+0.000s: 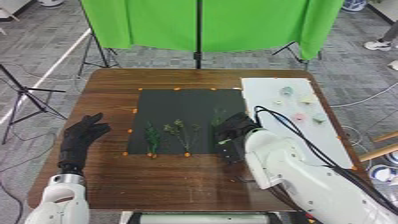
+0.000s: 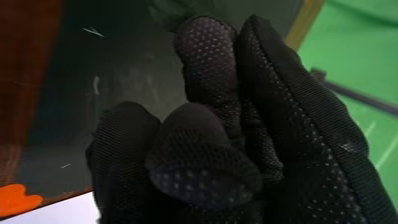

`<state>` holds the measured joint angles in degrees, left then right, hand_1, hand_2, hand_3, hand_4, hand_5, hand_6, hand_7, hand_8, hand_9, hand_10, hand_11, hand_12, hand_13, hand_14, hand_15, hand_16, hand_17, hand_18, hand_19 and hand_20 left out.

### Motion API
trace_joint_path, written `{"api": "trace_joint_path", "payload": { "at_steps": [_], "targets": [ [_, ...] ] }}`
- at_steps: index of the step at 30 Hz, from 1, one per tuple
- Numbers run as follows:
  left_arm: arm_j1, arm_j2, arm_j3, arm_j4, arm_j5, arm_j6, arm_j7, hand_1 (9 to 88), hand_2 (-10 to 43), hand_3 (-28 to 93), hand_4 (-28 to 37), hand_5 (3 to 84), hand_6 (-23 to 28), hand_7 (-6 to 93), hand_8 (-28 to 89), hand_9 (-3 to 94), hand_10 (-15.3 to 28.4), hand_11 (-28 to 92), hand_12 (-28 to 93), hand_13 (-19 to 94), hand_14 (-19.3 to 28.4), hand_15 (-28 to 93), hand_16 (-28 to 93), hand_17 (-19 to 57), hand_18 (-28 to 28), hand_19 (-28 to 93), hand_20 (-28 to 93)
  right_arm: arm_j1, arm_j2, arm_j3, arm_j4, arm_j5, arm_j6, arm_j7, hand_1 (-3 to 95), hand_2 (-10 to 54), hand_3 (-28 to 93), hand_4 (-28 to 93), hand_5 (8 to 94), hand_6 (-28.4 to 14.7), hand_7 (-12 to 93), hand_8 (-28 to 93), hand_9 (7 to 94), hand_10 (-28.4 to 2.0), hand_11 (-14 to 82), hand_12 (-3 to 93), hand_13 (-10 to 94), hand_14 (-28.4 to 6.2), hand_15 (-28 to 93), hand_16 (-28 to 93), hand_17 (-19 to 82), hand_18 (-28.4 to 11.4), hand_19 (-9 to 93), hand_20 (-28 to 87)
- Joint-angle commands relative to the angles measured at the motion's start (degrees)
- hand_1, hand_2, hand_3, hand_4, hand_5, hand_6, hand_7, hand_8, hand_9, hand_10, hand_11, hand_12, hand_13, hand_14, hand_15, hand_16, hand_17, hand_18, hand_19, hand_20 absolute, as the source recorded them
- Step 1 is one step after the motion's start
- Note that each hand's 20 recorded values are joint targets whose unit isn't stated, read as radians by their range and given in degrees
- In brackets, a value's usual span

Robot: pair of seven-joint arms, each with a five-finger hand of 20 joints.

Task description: Arrange flowers

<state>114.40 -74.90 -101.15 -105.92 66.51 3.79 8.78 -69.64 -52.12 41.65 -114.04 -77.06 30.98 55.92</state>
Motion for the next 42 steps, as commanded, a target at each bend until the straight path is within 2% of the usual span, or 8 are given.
{"api": "trace_joint_path", "payload": {
  "at_steps": [1, 11, 20, 26, 30, 35, 39, 42],
  "targets": [
    [0.14, -0.56, -0.01, 0.45, 0.38, -1.12, -1.00, 28.8, 13.8, 59, -22.9, 53.5, 9.3, 7.1, -5, 54.5, 18.2, 23, 11, 45, 21.8, 28, -5, 12.5, 18.2, 33, 16, -2.06, 0.40, 0.45, 0.70, -3.17, -0.35, -0.07, 64.9, -1.4, 44, -6, 76.7, -7.6, 31, 18, 93.7, -11.3, 37.0, 22.9, 94, -0.6, 68, 19, 76, -9.1, 93, 46],
    [-0.17, -0.53, 0.14, 0.59, 0.52, -1.82, -1.36, 28.8, 13.7, 59, -22.9, 53.5, 9.4, 6.9, -5, 54.4, 18.3, 23, 11, 45, 21.7, 28, -5, 12.5, 18.1, 33, 16, -3.39, 0.93, 0.65, 0.51, -2.87, -1.86, -1.74, 62.2, -1.4, 46, -7, 76.0, -6.9, 32, 17, 93.7, -11.5, 36.6, 22.5, 94, -1.3, 67, 19, 75, -9.3, 93, 45],
    [-0.14, -0.46, 0.15, 0.57, 0.56, -1.90, -1.51, 28.8, 13.7, 59, -22.9, 53.5, 9.5, 6.9, -5, 54.5, 18.3, 23, 11, 45, 21.7, 28, -5, 12.4, 18.1, 33, 16, -3.16, 1.81, -0.15, 1.06, -9.33, -5.69, -3.72, 45.3, -6.6, 57, -10, 72.2, -6.0, 30, 11, 92.6, -12.0, 37.0, 25.9, 94, -1.7, 66, 20, 74, -10.5, 93, 47],
    [-0.24, -0.36, 0.24, 0.56, 0.54, -1.87, -1.55, 28.9, 13.7, 59, -22.9, 53.4, 9.4, 6.9, -5, 54.5, 18.2, 23, 11, 45, 21.7, 28, -5, 12.4, 18.1, 33, 16, -3.01, 2.45, -0.51, 1.09, -13.04, -9.18, -4.53, 39.0, -6.8, 61, -10, 71.5, -5.4, 32, -8, 91.4, -12.8, 38.3, 26.1, 94, -2.0, 65, 21, 72, -11.4, 93, 50],
    [-0.21, -0.49, 0.09, 0.53, 0.59, -1.96, -1.45, 28.8, 13.7, 59, -22.9, 53.4, 9.4, 6.8, -5, 54.5, 18.2, 23, 11, 45, 21.7, 28, -5, 12.5, 18.1, 33, 16, -2.79, 2.63, -0.90, 1.37, -16.28, -9.83, -5.22, 36.8, -5.2, 60, -10, 70.8, -5.8, 32, -10, 89.6, -13.7, 38.2, 26.1, 94, -2.4, 64, 22, 72, -12.0, 93, 50],
    [0.12, -0.57, -0.12, 0.34, 0.51, -1.55, -1.31, 28.8, 13.7, 59, -22.9, 53.4, 9.3, 7.0, -5, 54.6, 18.2, 23, 11, 45, 21.7, 28, -5, 12.5, 18.1, 32, 16, -2.28, 2.83, -0.83, 0.16, -16.12, -10.22, -7.22, 33.5, -2.2, 60, -10, 70.2, -5.8, 31, -10, 88.0, -14.3, 35.8, 25.5, 94, -2.9, 63, 23, 70, -12.9, 93, 51],
    [0.10, -0.63, -0.08, 0.34, 0.50, -1.55, -1.31, 28.9, 13.7, 59, -22.9, 53.4, 9.4, 7.0, -5, 54.5, 18.2, 23, 11, 45, 21.7, 28, -5, 12.5, 18.1, 32, 16, -2.32, 3.67, -0.12, -1.44, -8.61, -12.70, -15.43, 30.6, 0.4, 61, -11, 68.8, -5.5, 29, -10, 85.7, -14.9, 27.2, 23.7, 94, -3.2, 62, 24, 69, -13.2, 93, 52],
    [-0.07, -0.66, 0.08, 0.42, 0.56, -1.70, -1.27, 28.8, 13.7, 59, -22.9, 53.5, 9.4, 7.0, -5, 54.5, 18.2, 23, 11, 45, 21.7, 28, -5, 12.5, 18.1, 32, 16, -2.30, 3.47, 1.35, -1.71, -3.28, -20.56, -20.18, 27.3, 4.4, 61, -12, 65.4, -4.6, 27, -9, 80.5, -16.3, 17.7, 20.3, 94, -3.6, 61, 25, 68, -13.4, 93, 53]
  ]
}}
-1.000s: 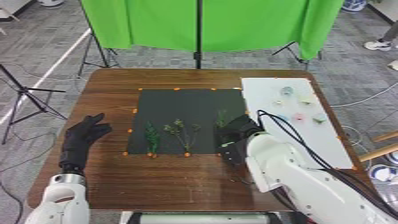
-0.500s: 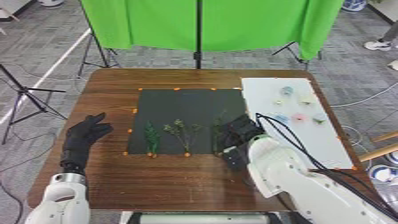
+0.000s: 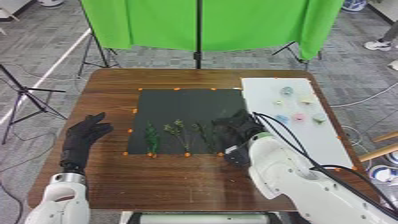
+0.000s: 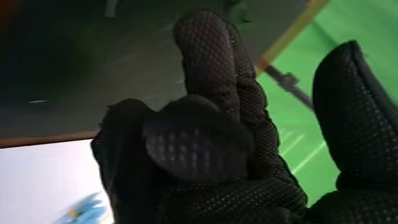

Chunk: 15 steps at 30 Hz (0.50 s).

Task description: Arrange flowers

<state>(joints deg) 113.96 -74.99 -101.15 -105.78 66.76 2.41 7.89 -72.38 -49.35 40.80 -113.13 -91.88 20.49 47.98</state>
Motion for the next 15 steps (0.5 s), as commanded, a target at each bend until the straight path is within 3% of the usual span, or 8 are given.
{"api": "trace_joint_path", "payload": {
  "at_steps": [1, 3, 6, 15],
  "targets": [
    [0.39, -0.59, 0.07, 0.26, 0.32, -0.32, -0.38, 28.8, 13.7, 59, -22.9, 53.5, 9.4, 6.9, -5, 54.5, 18.2, 23, 11, 45, 21.7, 28, -5, 12.5, 18.1, 32, 16, 0.54, 0.54, 2.31, -2.58, 11.34, -13.22, -13.17, 26.9, 5.3, 61, -12, 64.3, -4.4, 26, -9, 78.6, -16.6, 15.5, 19.2, 94, -3.7, 61, 25, 67, -13.7, 93, 53],
    [0.27, -0.60, 0.06, 0.32, 0.30, -0.32, -0.24, 28.8, 13.7, 59, -22.9, 53.4, 9.4, 7.0, -5, 54.5, 18.2, 23, 11, 45, 21.7, 28, -5, 12.5, 18.1, 32, 16, 0.98, 0.00, 2.43, -1.83, 9.33, -19.65, -14.85, 25.7, 7.1, 61, -13, 62.2, -4.4, 22, -8, 74.4, -16.7, 11.7, 17.2, 94, -3.9, 60, 25, 67, -13.9, 93, 54],
    [0.18, -0.59, 0.14, 0.31, 0.29, -0.33, -0.32, 28.9, 13.7, 59, -22.9, 53.5, 9.4, 6.9, -5, 54.5, 18.2, 23, 11, 45, 21.7, 28, -5, 12.5, 18.1, 32, 16, 1.41, -0.27, 1.73, -1.45, 7.81, -23.98, -13.91, 23.8, 8.9, 61, -13, 59.2, -4.6, 16, -8, 66.5, -15.9, 8.5, 14.7, 94, -4.4, 58, 25, 66, -14.4, 93, 53],
    [0.32, -0.84, -0.09, 0.32, 0.33, -0.42, -0.48, 28.9, 13.7, 59, -22.8, 53.4, 9.4, 6.8, -5, 54.5, 18.2, 23, 11, 45, 21.8, 28, -5, 12.5, 18.1, 32, 16, 0.29, 0.28, 1.86, 0.04, 6.21, -23.64, -11.81, 22.6, 10.5, 60, -14, 55.8, -5.0, 12, -7, 59.2, -15.3, 7.0, 10.7, 94, -4.8, 57, 26, 65, -15.1, 93, 52]
  ]
}}
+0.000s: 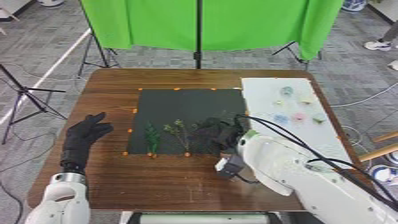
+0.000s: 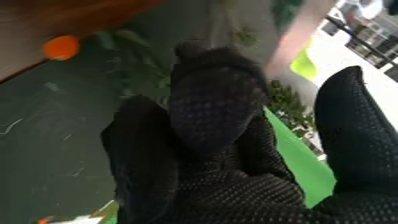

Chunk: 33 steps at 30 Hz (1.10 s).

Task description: Arrange flowers

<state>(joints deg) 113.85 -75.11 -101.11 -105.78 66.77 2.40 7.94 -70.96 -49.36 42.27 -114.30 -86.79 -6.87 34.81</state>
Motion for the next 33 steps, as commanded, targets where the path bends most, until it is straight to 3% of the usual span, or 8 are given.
{"api": "trace_joint_path", "payload": {
  "at_steps": [1, 11, 19, 33],
  "targets": [
    [0.49, -0.72, -0.14, 0.29, 0.30, -0.33, -0.57, 28.8, 13.8, 59, -22.8, 53.4, 9.4, 6.8, -5, 54.5, 18.2, 23, 11, 45, 21.7, 28, -5, 12.5, 18.1, 32, 16, -1.29, 0.30, 0.73, 1.27, 1.49, 3.60, 1.68, 22.5, 10.5, 61, -14, 55.7, -5.0, 12, -7, 59.2, -15.3, 7.1, 10.6, 94, -4.7, 56, 26, 65, -15.1, 93, 52],
    [0.78, -0.81, -0.13, 0.01, 0.21, -0.16, -0.56, 28.8, 13.8, 59, -22.8, 53.4, 9.4, 6.9, -5, 54.5, 18.2, 23, 11, 45, 21.7, 28, -5, 12.5, 18.1, 32, 16, -1.82, 1.02, 1.15, 0.89, 1.07, 6.07, 2.46, 21.8, 10.5, 61, -13, 55.4, -5.3, 11, -6, 60.6, -15.2, 7.7, 10.1, 94, -4.7, 56, 26, 65, -15.4, 93, 52],
    [0.29, -0.67, -0.03, 0.42, 0.24, -0.86, -0.73, 28.9, 13.7, 59, -22.8, 53.4, 9.4, 7.0, -5, 54.5, 18.2, 23, 11, 45, 21.7, 28, -5, 12.5, 18.1, 32, 16, -1.29, 0.21, 0.54, 1.41, 4.17, 7.73, 0.00, 21.1, 10.0, 61, -13, 55.4, -5.3, 11, -6, 61.9, -15.2, 7.9, 10.2, 94, -4.7, 56, 26, 65, -15.4, 93, 52],
    [-0.25, -0.55, 0.45, 0.54, 0.37, -1.41, -0.77, 28.8, 13.7, 59, -22.8, 53.4, 9.4, 7.0, -5, 54.5, 18.2, 23, 11, 45, 21.7, 28, -5, 12.5, 18.0, 32, 16, 5.84, -2.53, -2.87, 7.71, -0.92, 5.06, -0.72, 20.6, 10.7, 61, -14, 53.9, -4.9, 11, -6, 58.7, -14.7, 7.3, 9.8, 94, -5.0, 55, 27, 64, -16.0, 93, 51]
  ]
}}
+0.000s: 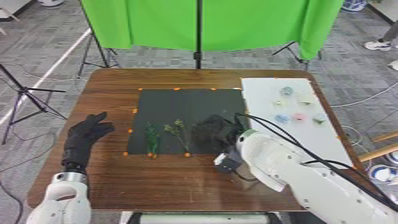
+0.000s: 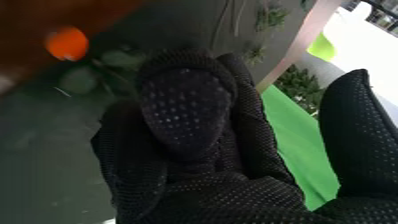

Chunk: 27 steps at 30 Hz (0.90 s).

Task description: Arrange flowers

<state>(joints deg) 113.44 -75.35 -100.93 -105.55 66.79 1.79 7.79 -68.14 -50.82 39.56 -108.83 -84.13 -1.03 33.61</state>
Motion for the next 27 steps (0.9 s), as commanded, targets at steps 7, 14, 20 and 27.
{"api": "trace_joint_path", "payload": {
  "at_steps": [7, 14, 20, 27],
  "targets": [
    [0.87, -0.61, -0.12, 0.01, 0.33, -0.60, -0.63, 28.9, 13.7, 59, -22.9, 53.5, 9.4, 6.9, -5, 54.5, 18.3, 23, 11, 45, 21.7, 28, -5, 12.5, 18.1, 33, 16, 2.31, 0.17, 0.72, 1.72, -3.69, 0.38, 2.04, 20.3, 10.8, 61, -14, 54.0, -4.9, 11, -6, 58.7, -14.7, 7.4, 9.8, 94, -5.0, 55, 27, 64, -15.9, 93, 51],
    [0.42, -0.60, -0.04, 0.09, 0.36, -0.56, -0.61, 28.9, 13.7, 59, -22.8, 53.4, 9.4, 7.0, -5, 54.6, 18.3, 23, 11, 45, 21.7, 28, -5, 12.6, 18.0, 32, 16, 1.87, 0.66, 0.87, 1.27, -3.19, 0.42, 2.87, 20.2, 10.6, 61, -14, 54.5, -5.1, 11, -6, 59.2, -14.7, 7.5, 9.9, 94, -5.0, 55, 27, 64, -15.9, 93, 51],
    [0.53, -0.78, -0.20, -0.02, 0.29, -0.62, -0.65, 28.9, 13.8, 58, -22.8, 53.4, 9.5, 6.8, -5, 54.6, 18.2, 23, 11, 45, 21.6, 28, -5, 12.5, 18.0, 32, 16, 2.47, 0.82, 0.86, 0.06, 0.17, 2.61, 0.02, 20.0, 10.3, 61, -14, 54.5, -5.2, 11, -6, 59.7, -14.7, 7.7, 10.0, 94, -5.0, 55, 26, 64, -16.0, 93, 51],
    [0.48, -0.74, -0.18, -0.03, 0.43, -0.55, -0.59, 28.8, 13.7, 59, -22.7, 53.4, 9.4, 6.8, -5, 54.6, 18.2, 23, 11, 45, 21.7, 28, -5, 12.5, 18.1, 33, 16, 3.51, 1.19, 3.28, -5.82, 6.67, 3.56, -1.75, 19.2, 8.0, 62, -13, 55.7, -4.8, 12, -6, 62.7, -14.6, 8.5, 10.5, 94, -4.9, 55, 26, 64, -15.9, 93, 51]
  ]
}}
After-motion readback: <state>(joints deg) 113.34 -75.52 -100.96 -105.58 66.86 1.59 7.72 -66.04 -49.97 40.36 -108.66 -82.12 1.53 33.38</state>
